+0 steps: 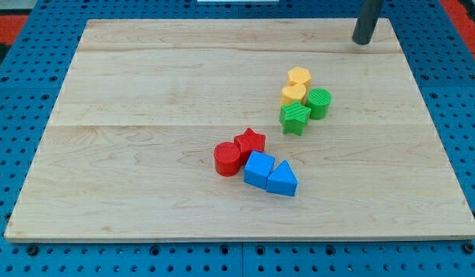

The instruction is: Push the green circle in between the green star and yellow heart

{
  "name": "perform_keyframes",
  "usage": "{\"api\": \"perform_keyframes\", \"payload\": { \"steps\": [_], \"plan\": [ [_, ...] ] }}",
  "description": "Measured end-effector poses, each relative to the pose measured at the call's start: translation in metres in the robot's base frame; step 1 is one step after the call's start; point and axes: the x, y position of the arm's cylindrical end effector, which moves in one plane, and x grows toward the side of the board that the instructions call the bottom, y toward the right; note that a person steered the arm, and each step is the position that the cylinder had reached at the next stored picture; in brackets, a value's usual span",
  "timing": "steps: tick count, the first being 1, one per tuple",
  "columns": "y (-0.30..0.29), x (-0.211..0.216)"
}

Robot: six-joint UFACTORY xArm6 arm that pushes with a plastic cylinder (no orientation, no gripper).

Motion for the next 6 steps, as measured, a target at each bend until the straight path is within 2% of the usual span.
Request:
{"api": "perform_keyframes", "payload": {
  "steps": [1,2,3,5,6],
  "plan": [
    [-0.033,0.039],
    [-0.04,0.099],
    [-0.062,0.14],
    [-0.145,0.153],
    [-0.166,0.189]
  ]
}}
